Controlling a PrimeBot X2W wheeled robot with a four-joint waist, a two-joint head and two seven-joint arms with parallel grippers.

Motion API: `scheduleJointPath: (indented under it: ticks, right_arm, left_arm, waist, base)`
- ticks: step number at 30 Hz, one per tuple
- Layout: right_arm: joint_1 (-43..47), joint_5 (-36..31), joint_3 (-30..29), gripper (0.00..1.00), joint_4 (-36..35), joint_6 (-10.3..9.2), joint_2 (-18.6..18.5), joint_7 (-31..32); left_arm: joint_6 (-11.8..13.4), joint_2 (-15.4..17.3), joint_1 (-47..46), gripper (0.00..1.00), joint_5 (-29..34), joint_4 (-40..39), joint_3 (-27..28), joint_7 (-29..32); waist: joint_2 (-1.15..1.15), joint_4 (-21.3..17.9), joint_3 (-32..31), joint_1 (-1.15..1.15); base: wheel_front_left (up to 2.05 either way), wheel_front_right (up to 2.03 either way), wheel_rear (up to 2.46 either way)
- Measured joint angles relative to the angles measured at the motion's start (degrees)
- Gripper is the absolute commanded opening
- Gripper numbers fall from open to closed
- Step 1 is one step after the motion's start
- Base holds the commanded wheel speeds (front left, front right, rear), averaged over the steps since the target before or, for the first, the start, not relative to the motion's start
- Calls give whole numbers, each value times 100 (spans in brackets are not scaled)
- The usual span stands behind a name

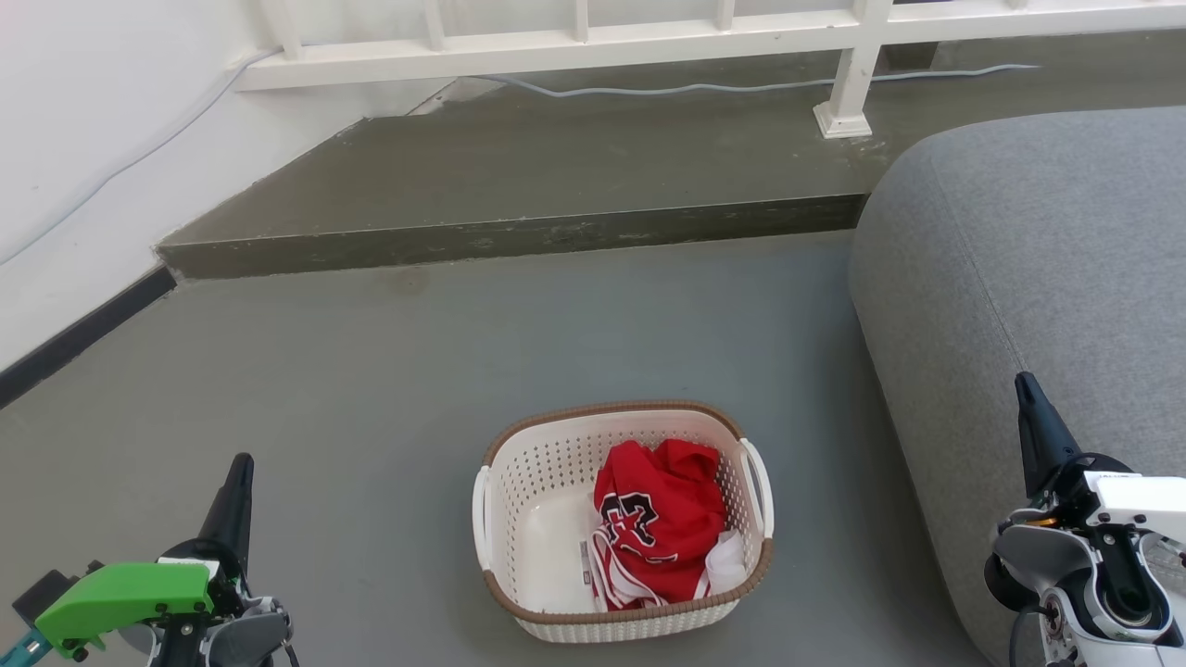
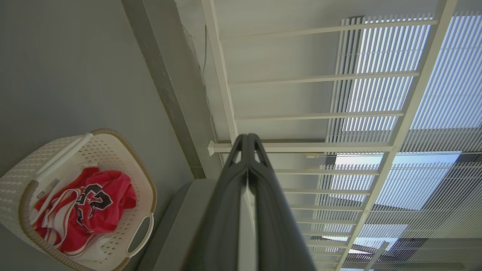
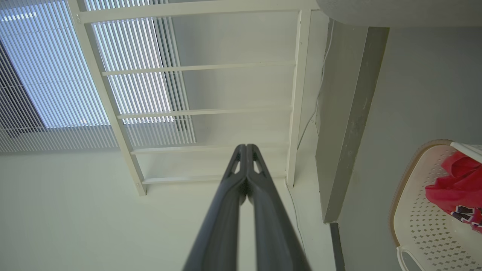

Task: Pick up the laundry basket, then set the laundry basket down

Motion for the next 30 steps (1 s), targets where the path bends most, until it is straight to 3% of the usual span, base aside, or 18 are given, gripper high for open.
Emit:
scheduleJointPath:
  ticks: [30]
  right_arm:
    - [0, 0, -11, 0, -7, 0, 2, 24]
  left_arm:
    - [0, -2, 0, 0, 0, -5, 10, 1]
  waist:
    - [0, 0, 0, 0]
  base:
    - [0, 0, 0]
